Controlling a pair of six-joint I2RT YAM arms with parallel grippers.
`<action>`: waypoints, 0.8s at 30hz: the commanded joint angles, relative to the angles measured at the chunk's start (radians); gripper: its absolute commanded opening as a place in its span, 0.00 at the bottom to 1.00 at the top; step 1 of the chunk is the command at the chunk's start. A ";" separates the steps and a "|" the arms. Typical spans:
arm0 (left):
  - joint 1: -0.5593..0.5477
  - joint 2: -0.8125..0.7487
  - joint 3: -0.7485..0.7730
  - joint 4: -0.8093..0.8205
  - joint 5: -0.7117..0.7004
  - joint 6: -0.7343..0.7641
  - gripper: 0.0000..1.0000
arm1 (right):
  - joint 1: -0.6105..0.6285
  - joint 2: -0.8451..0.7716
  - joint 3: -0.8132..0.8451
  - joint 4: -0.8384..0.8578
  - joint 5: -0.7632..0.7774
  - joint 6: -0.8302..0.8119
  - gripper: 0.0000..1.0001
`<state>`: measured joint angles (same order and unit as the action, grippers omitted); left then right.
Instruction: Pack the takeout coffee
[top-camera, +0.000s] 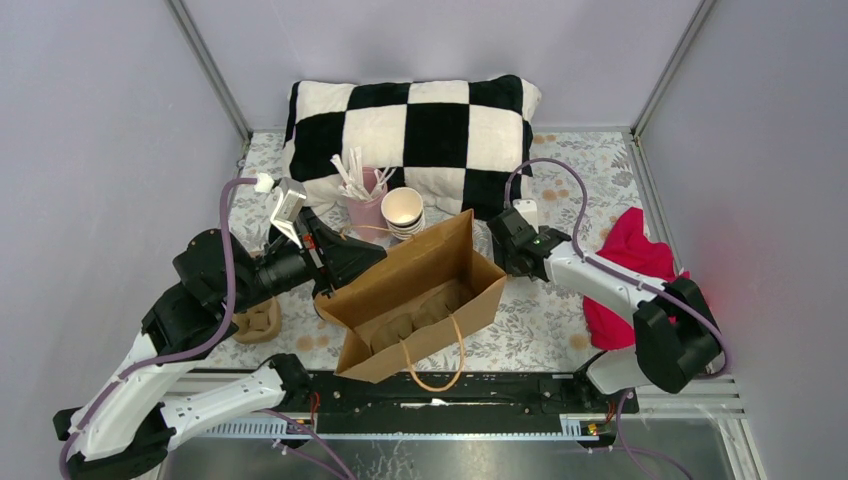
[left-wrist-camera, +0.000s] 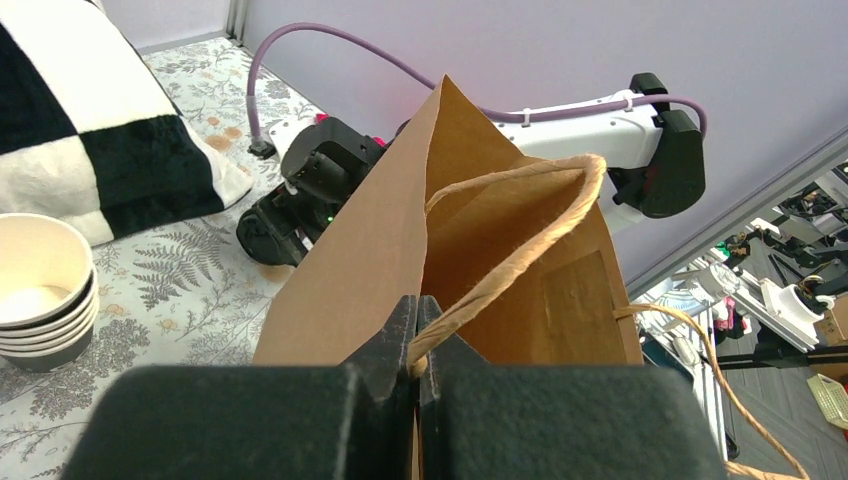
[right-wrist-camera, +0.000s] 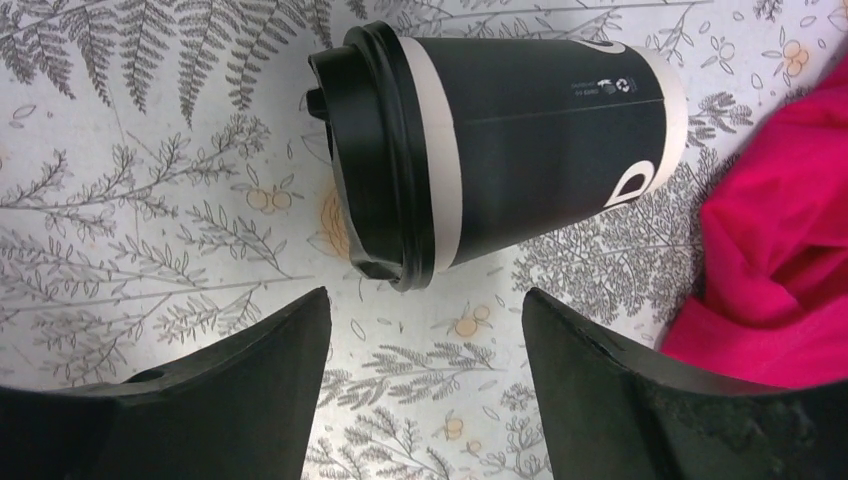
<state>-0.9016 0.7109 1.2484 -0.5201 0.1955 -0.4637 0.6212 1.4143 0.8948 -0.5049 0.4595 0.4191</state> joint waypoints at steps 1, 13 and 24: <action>0.001 -0.001 0.003 0.077 0.004 -0.001 0.00 | -0.004 0.055 0.049 0.084 0.073 -0.016 0.76; 0.002 -0.001 0.008 0.064 -0.002 -0.003 0.00 | -0.011 0.186 0.165 0.156 0.225 -0.051 0.76; 0.002 -0.017 0.005 0.044 -0.018 0.002 0.00 | -0.090 0.254 0.213 0.247 0.123 -0.092 0.63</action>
<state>-0.9016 0.7078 1.2484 -0.5247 0.1936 -0.4637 0.5568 1.6642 1.0657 -0.3103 0.6102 0.3321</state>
